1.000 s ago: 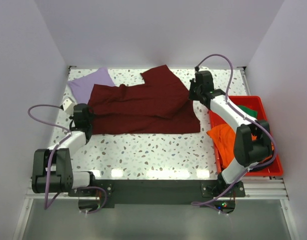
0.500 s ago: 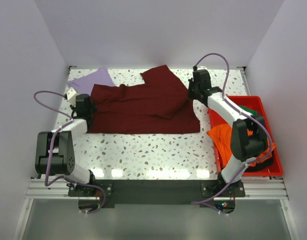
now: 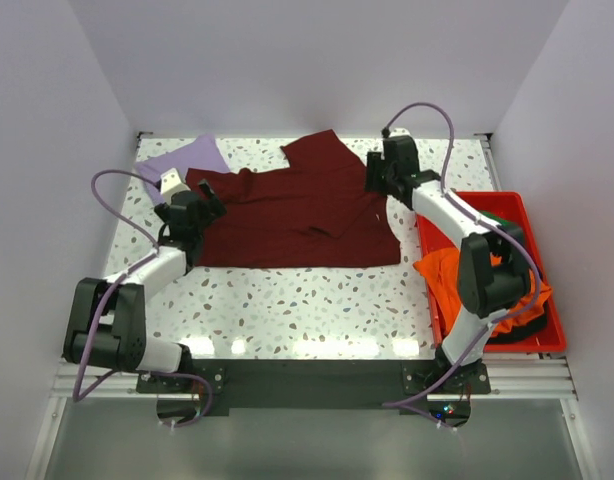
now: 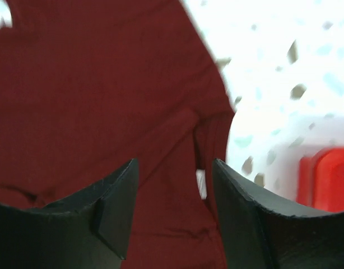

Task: Fold and stack the t-shirts
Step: Fold the tshirt

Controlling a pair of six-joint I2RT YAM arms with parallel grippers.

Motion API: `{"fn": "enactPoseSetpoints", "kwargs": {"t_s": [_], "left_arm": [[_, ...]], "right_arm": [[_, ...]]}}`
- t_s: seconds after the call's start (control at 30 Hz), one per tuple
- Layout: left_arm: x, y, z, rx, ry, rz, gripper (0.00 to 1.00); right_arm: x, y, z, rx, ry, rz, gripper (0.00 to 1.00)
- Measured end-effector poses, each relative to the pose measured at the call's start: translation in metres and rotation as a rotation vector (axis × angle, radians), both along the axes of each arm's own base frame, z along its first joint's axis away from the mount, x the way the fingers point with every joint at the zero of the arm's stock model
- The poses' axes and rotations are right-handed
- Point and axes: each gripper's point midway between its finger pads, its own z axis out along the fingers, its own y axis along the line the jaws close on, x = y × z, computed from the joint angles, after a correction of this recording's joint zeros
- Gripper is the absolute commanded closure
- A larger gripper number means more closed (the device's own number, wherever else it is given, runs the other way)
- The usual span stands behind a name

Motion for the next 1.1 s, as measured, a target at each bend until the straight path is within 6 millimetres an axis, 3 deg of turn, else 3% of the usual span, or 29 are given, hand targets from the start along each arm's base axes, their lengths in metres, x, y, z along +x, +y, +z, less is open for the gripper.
{"fn": "enactPoseSetpoints", "kwargs": {"t_s": [0.13, 0.23, 0.37, 0.63, 0.93, 1.1], "left_arm": [[-0.002, -0.011, -0.006, -0.009, 0.006, -0.059, 0.00], [-0.005, -0.016, -0.012, -0.019, 0.010, -0.085, 0.00], [-0.011, -0.018, -0.021, -0.026, 0.029, -0.102, 0.00], [-0.009, -0.021, -0.018, -0.033, 0.016, -0.116, 0.00], [-0.008, -0.024, -0.017, -0.039, 0.011, -0.129, 0.00], [-0.008, -0.024, -0.016, -0.041, 0.010, -0.132, 0.00]], "right_arm": [[-0.040, 0.024, -0.044, 0.031, 0.095, 0.089, 0.49], [-0.078, 0.062, -0.077, 0.064, 0.176, 0.204, 0.55], [-0.113, 0.100, -0.095, 0.107, 0.232, 0.319, 0.58], [-0.107, 0.109, -0.091, 0.141, 0.199, 0.328, 0.61], [-0.104, 0.106, -0.122, 0.100, 0.255, 0.303, 0.63], [-0.098, 0.107, -0.122, 0.095, 0.247, 0.297, 0.65]]}}
